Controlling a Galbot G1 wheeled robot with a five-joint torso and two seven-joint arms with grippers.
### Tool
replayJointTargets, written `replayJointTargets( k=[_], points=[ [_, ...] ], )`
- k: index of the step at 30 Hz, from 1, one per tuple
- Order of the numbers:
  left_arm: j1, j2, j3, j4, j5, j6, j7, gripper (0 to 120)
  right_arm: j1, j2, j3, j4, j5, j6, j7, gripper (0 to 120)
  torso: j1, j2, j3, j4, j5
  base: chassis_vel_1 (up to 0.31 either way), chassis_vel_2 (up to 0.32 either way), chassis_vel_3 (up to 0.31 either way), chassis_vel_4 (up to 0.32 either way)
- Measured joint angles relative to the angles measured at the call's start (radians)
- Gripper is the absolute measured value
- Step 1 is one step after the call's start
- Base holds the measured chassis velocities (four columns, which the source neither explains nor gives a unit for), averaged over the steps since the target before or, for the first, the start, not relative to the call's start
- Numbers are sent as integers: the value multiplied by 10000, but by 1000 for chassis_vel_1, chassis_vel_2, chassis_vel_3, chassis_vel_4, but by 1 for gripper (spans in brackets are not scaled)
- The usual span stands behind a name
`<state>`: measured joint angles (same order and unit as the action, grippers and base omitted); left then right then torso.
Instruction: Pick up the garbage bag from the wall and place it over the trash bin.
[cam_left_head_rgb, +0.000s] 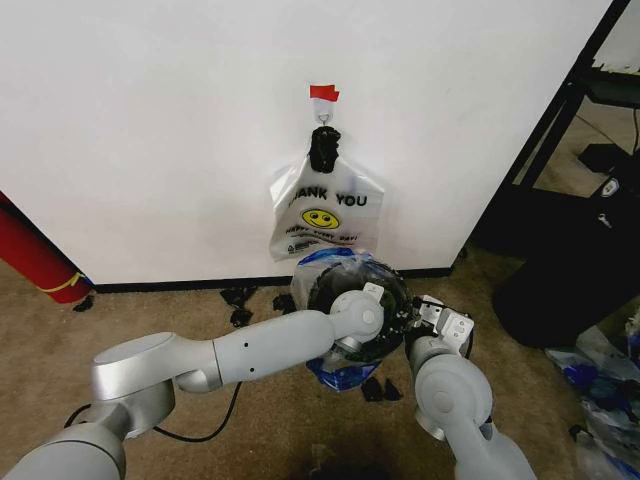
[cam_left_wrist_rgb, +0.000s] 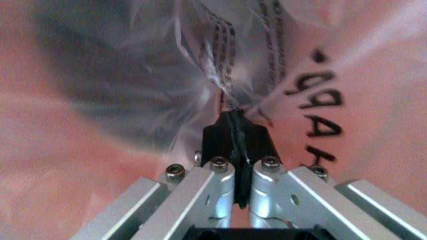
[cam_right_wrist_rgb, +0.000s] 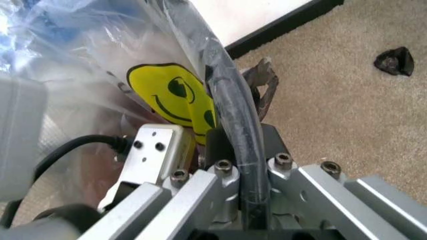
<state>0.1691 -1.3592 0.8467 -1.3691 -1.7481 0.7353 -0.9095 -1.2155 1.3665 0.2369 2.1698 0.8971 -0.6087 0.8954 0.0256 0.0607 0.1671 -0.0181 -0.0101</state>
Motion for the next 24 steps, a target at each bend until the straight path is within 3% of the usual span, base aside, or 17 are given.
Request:
replayJointTargets(
  k=[6,11,18,20,24],
  points=[
    [137,-128,-112,186,227,0,36,0,-73,28,36,-18,-2,0,-59,0,0,0,0,-1,0,0,0,0,0],
    [165,96,-248,-235,337,0,13,0,22,88,88,-252,-8,9,-104,0,0,0,0,1,0,0,0,0,0],
    [-392,914,-374,-2469,58,0,-377,0,20,204,252,-784,-283,136,-414,0,0,0,0,0,0,0,0,0,0],
    [-456,996,-425,-2772,1,1,-445,0,2,204,266,-791,-296,143,-426,0,0,0,0,-1,-1,0,0,0,0],
    [-575,1435,-1036,-4132,-360,1,-470,0,-45,169,308,-791,-198,189,-458,0,1,0,0,-2,-1,0,0,0,0]
  ],
)
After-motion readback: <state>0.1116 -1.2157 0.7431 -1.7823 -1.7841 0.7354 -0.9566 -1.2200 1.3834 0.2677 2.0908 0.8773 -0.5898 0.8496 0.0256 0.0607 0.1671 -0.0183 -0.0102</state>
